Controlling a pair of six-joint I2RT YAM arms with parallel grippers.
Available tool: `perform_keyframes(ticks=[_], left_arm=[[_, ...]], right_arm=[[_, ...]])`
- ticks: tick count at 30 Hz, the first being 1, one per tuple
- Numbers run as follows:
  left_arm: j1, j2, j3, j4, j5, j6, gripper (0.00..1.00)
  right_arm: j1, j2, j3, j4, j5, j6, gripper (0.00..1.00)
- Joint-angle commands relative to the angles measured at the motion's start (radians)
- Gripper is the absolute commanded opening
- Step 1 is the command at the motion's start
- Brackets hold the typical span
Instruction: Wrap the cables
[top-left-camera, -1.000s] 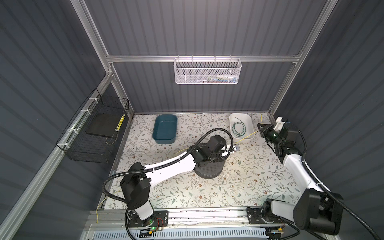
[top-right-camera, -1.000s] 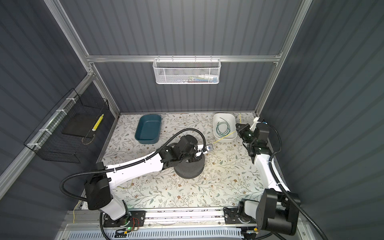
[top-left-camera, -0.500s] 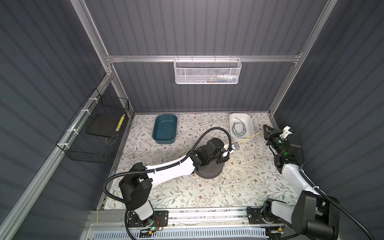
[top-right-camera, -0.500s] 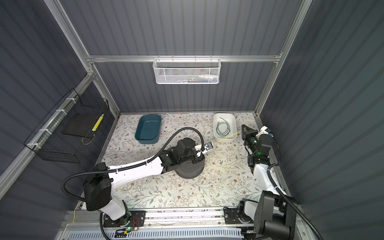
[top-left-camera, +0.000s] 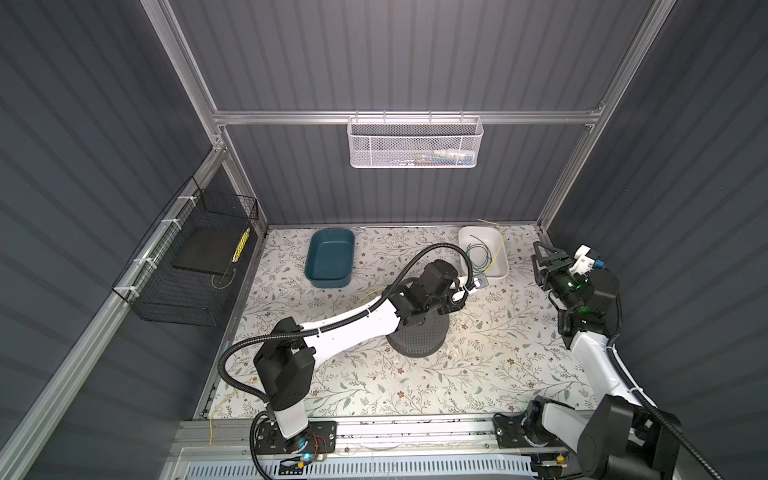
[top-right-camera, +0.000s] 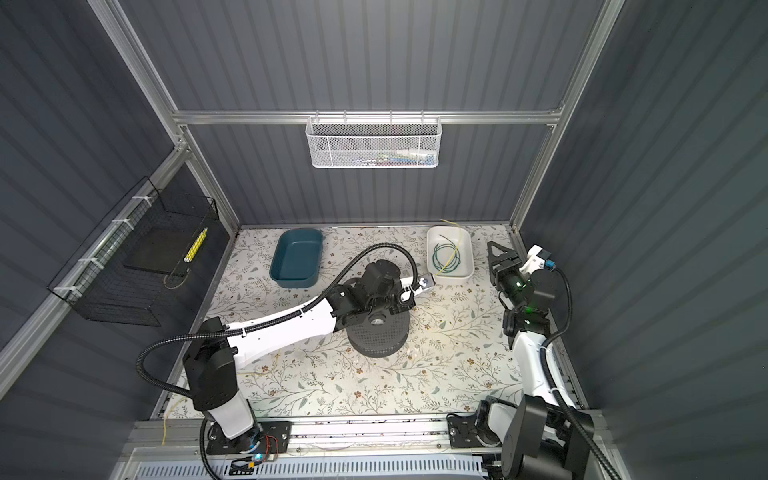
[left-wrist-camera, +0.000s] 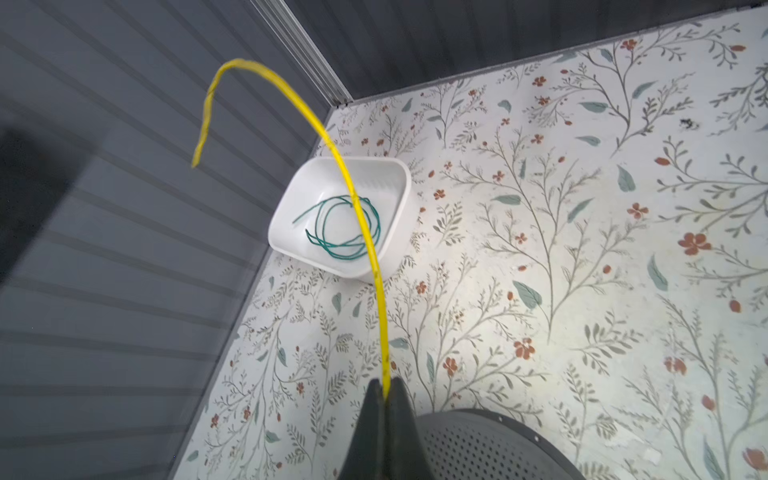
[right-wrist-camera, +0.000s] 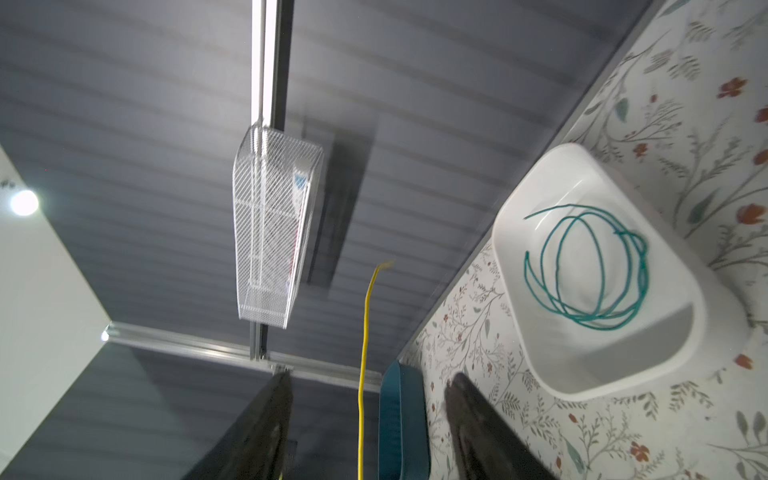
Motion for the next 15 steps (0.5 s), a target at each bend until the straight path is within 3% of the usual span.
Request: perform_keyframes(ticks=[1, 5, 9, 13, 15], left_arm=[[0.018, 0.048, 0.094, -0.049, 0.069, 0.071, 0.00], [0.018, 0.100, 0.172, -0.082, 0.123, 0.083, 0.00], [0.018, 0.140, 0.228, -0.093, 0.159, 0.069, 0.00], [0.018, 0.143, 0.242, -0.083, 0.185, 0.051, 0.00], [0.018, 0.136, 0.239, -0.085, 0.193, 0.046, 0.00]], right_arm=[[0.041, -0.037, 0.030, -0.111, -0.205, -0.132, 0.66], [0.158, -0.104, 0.057, -0.326, -0.166, -0.291, 0.69], [0.250, -0.089, 0.038, -0.295, -0.116, -0.242, 0.66], [0.293, -0.023, 0.023, -0.204, -0.074, -0.178, 0.53], [0.303, 0.000, 0.032, -0.189, -0.058, -0.162, 0.34]])
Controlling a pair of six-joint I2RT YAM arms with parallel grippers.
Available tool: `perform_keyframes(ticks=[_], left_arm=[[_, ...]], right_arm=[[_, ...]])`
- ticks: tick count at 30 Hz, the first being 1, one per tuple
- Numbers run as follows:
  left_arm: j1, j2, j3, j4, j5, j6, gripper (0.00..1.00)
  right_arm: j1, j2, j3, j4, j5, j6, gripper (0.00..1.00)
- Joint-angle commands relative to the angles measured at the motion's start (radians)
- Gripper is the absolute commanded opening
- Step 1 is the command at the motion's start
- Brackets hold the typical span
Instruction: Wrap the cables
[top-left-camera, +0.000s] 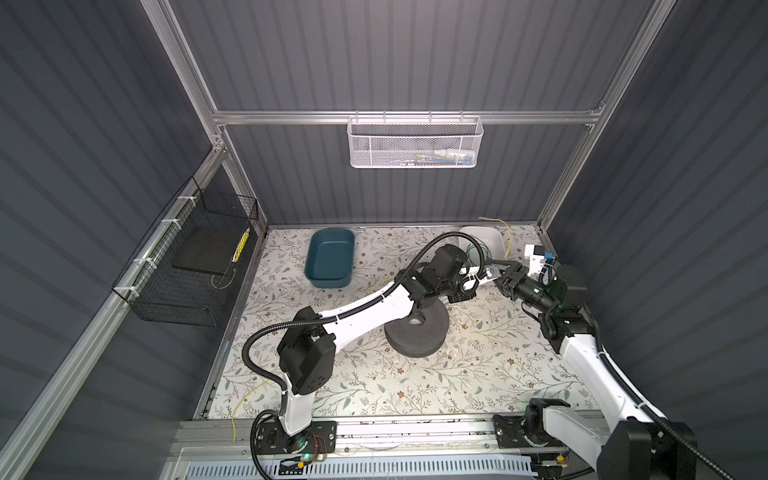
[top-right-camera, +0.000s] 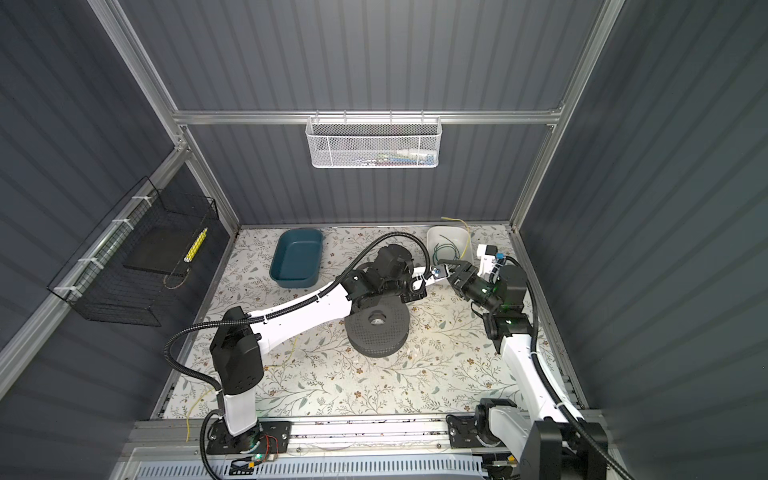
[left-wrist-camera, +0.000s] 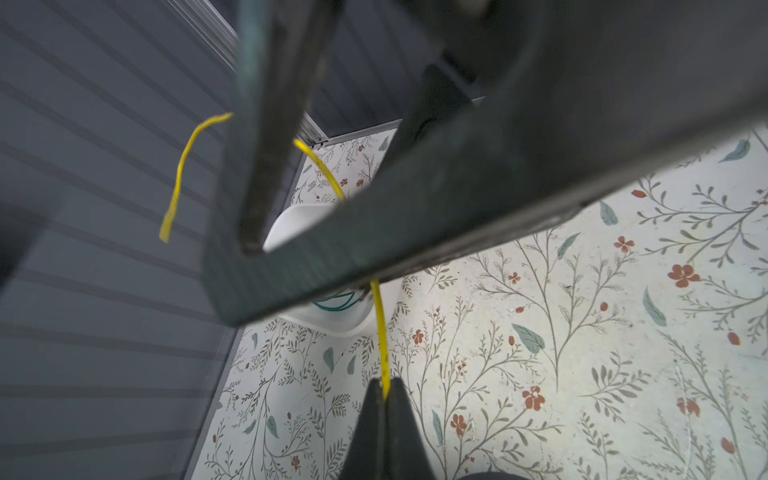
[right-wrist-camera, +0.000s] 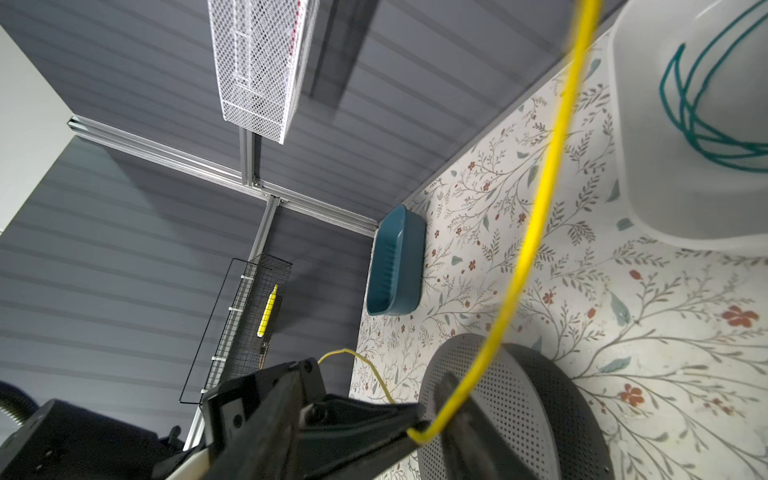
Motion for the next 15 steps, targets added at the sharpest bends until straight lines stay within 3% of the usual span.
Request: perform_keyframes(ticks=[1, 3, 9, 12, 15], left_arm=[[0.000, -0.012, 0.034, -0.011, 0.044, -0.008, 0.00], [0.000, -0.026, 0.014, -0.004, 0.042, -0.007, 0.00], [0.000, -0.047, -0.007, 0.010, 0.027, -0.016, 0.01], [0.001, -0.070, 0.000, -0.013, -0.023, -0.061, 0.49], [0.004, -0.177, -0.066, -0.021, -0.108, -0.132, 0.80]], right_arm=[[0.017, 0.025, 0.012, 0.050, 0.044, 0.026, 0.26], [0.021, 0.024, 0.015, 0.047, 0.064, 0.028, 0.15], [0.022, 0.004, 0.028, 0.012, 0.091, 0.017, 0.00], [0.017, -0.014, 0.040, -0.025, 0.128, -0.010, 0.00], [-0.010, -0.029, 0.071, -0.066, 0.144, -0.039, 0.00]])
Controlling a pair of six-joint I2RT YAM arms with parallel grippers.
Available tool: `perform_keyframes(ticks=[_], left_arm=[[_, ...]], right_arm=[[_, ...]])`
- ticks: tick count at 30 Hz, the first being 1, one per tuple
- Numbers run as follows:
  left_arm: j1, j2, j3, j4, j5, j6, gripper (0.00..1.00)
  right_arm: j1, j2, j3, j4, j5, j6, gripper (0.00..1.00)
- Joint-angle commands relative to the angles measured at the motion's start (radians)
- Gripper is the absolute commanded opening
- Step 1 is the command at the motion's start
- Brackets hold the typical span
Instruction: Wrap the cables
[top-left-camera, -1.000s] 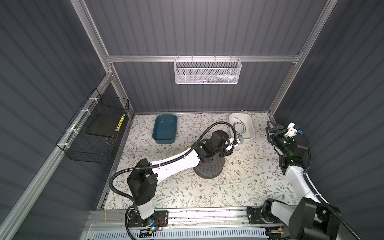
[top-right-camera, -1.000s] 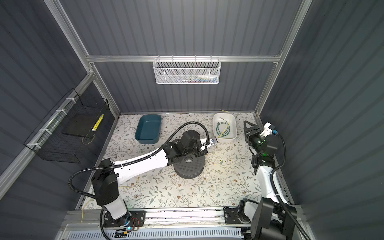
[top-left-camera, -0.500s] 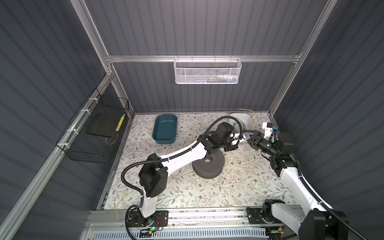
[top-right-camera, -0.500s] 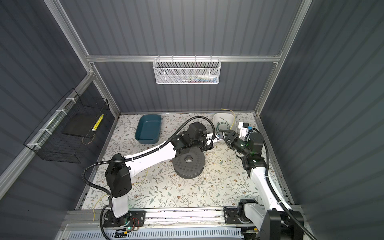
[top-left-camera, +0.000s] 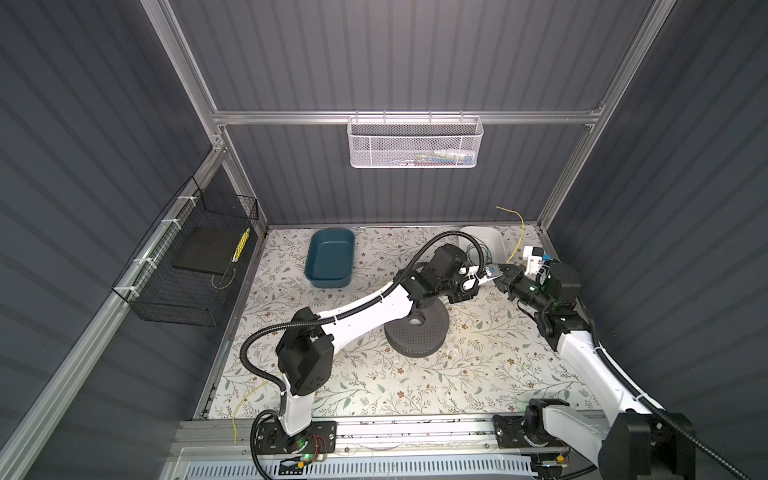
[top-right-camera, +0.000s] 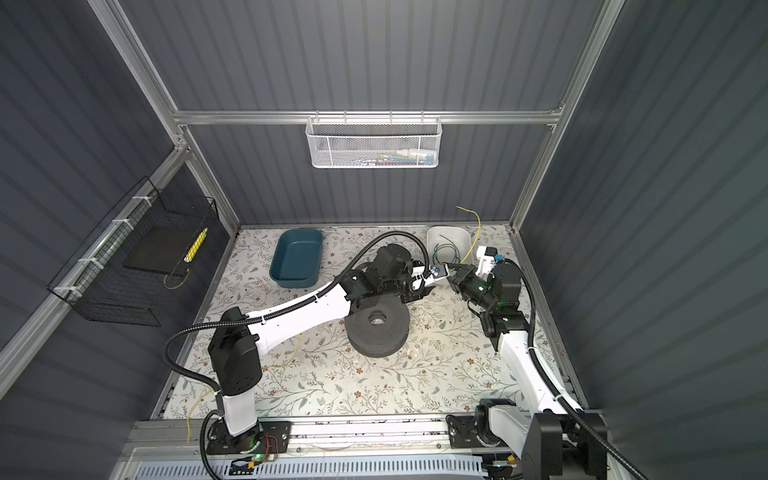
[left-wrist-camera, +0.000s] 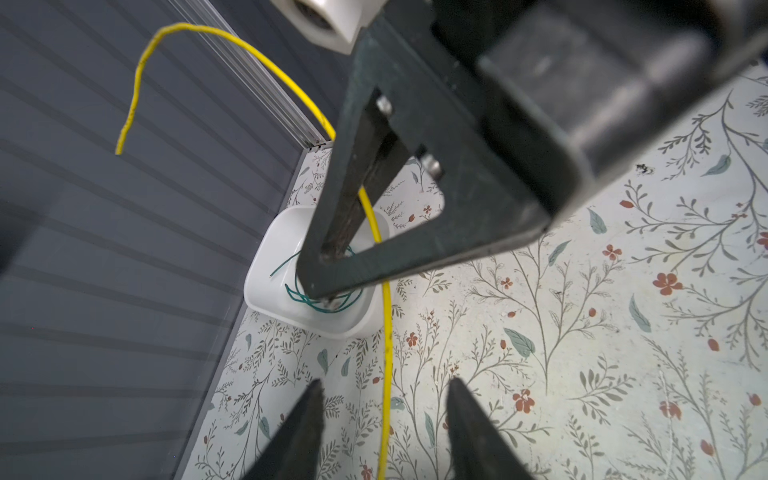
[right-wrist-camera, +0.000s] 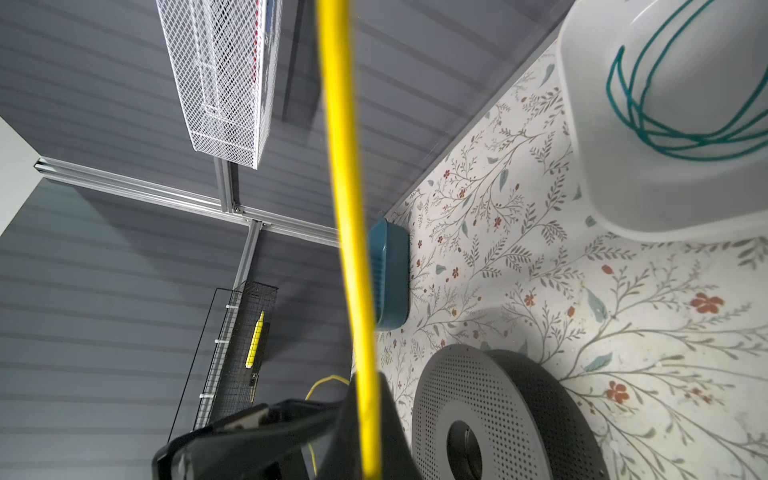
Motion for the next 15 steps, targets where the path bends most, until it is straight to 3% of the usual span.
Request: perform_keyframes(ticks=[1, 5, 8, 10, 13, 15], left_arm=[[0.005, -0.193, -0.074, -0.021, -0.117, -0.119, 0.97], [0.005, -0.436, -0.184, -0.102, -0.283, -0.304, 0.99], [0.007, -0.580, -0.306, -0.248, -0.538, -0.467, 1.00], [0.018, -0.633, -0.363, -0.405, -0.647, -0.640, 0.99], [0.022, -0.717, -0.499, -0.573, -0.698, -0.907, 0.99], [0.021, -0.789, -0.604, -0.573, -0.680, -1.002, 0.99]], right_arm=[[-0.038, -0.026, 0.066, -0.039, 0.036, -0.046, 0.00], [-0.059, -0.003, 0.108, -0.046, 0.032, -0.055, 0.00], [-0.063, 0.021, 0.124, -0.027, 0.028, -0.045, 0.00], [-0.064, 0.031, 0.134, -0.026, 0.033, -0.044, 0.00], [-0.063, 0.041, 0.149, -0.025, 0.034, -0.043, 0.00], [-0.063, 0.046, 0.154, -0.023, 0.032, -0.043, 0.00]])
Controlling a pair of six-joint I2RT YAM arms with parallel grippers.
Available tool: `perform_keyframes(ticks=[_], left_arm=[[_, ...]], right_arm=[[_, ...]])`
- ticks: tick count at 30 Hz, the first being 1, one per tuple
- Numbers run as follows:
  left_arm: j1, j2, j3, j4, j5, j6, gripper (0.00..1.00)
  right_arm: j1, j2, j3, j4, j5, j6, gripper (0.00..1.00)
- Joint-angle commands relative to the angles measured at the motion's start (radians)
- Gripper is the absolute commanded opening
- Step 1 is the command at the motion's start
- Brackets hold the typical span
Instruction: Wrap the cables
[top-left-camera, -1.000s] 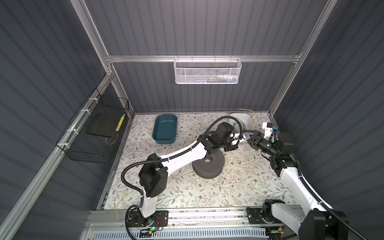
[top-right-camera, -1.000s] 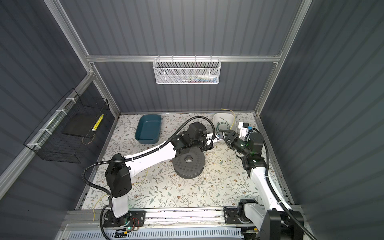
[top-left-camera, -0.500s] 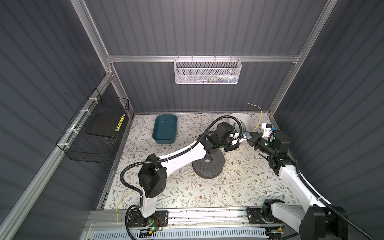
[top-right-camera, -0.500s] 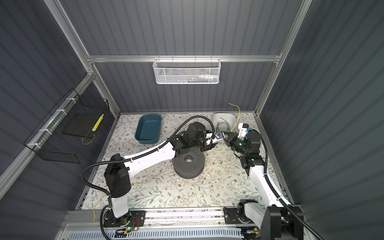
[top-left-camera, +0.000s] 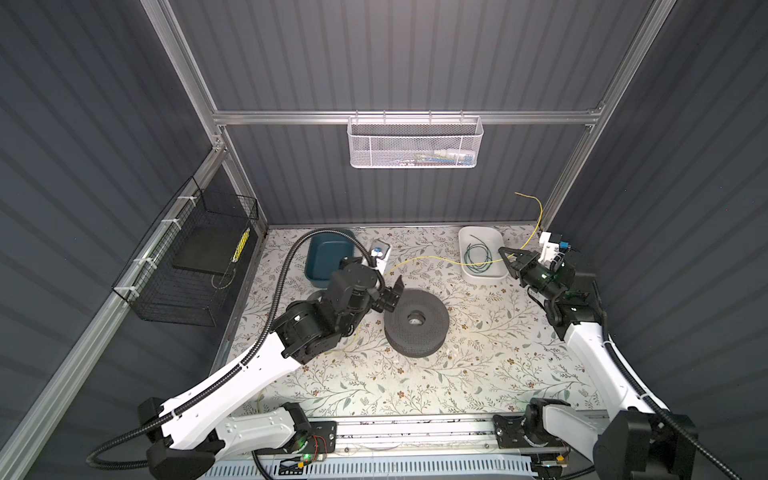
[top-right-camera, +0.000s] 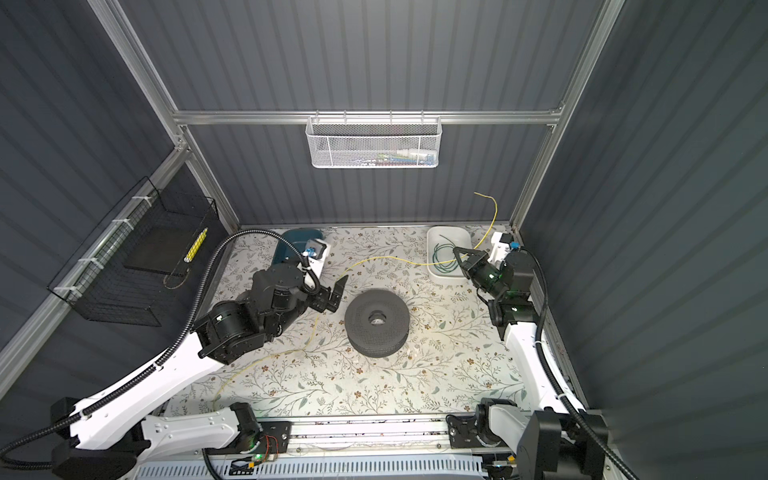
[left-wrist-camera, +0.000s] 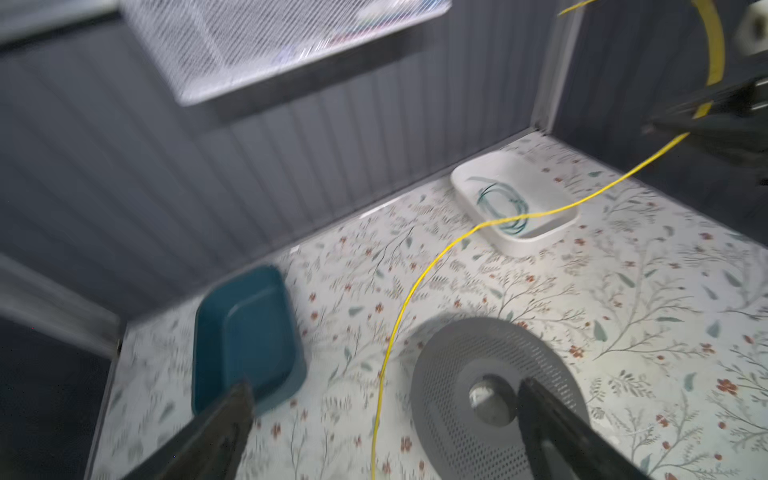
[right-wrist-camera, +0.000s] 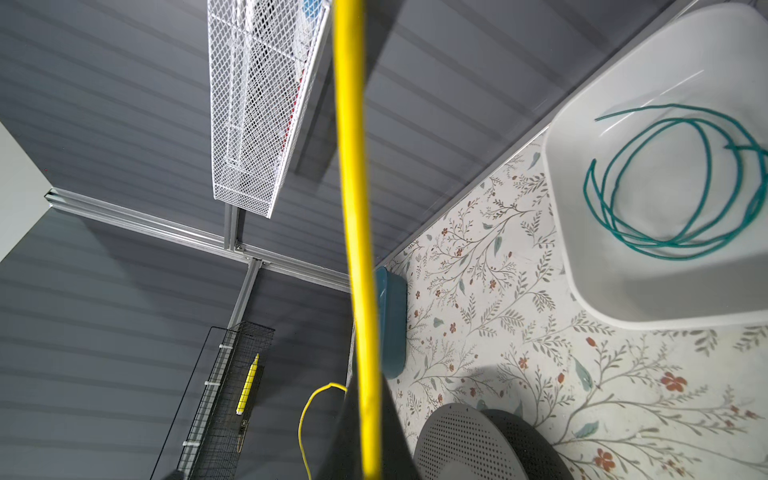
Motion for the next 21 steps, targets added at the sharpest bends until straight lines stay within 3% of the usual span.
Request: perform_keyframes(ticks=[1, 2, 5, 8, 12, 15, 19, 21], left_arm=[[0.001, -0.054, -0.201, -0.180, -0.058, -0.315, 0.97], [0.014, -0.079, -0.246, -0.149, -0.020, -0.329, 0.93], [0.097, -0.080, -0.310, -0.127, 0.126, -0.360, 0.70], [0.111, -0.097, -0.359, -0.077, 0.137, -0.378, 0.69], [0.127, -0.063, -0.418, -0.028, 0.151, -0.400, 0.49], [0.127, -0.034, -0.460, 0.025, 0.186, -0.381, 0.43], [0.128, 0.007, -0.447, 0.059, 0.247, -0.263, 0.48], [0.129, 0.062, -0.413, 0.052, 0.255, -0.233, 0.44]], right_arm=[[0.000, 0.006, 0.037, 0.008, 0.003, -0.016, 0.00], [-0.002, 0.006, 0.039, 0.005, 0.005, -0.019, 0.00], [-0.003, 0.006, 0.042, -0.002, 0.001, -0.024, 0.00], [-0.004, 0.002, 0.042, -0.019, -0.004, -0.034, 0.00], [-0.021, -0.014, 0.026, -0.023, -0.006, -0.034, 0.00], [-0.041, -0.021, 0.018, -0.026, -0.017, -0.028, 0.00], [-0.076, -0.032, 0.003, -0.037, -0.035, -0.027, 0.00], [-0.093, -0.036, -0.004, -0.044, -0.046, -0.029, 0.00]])
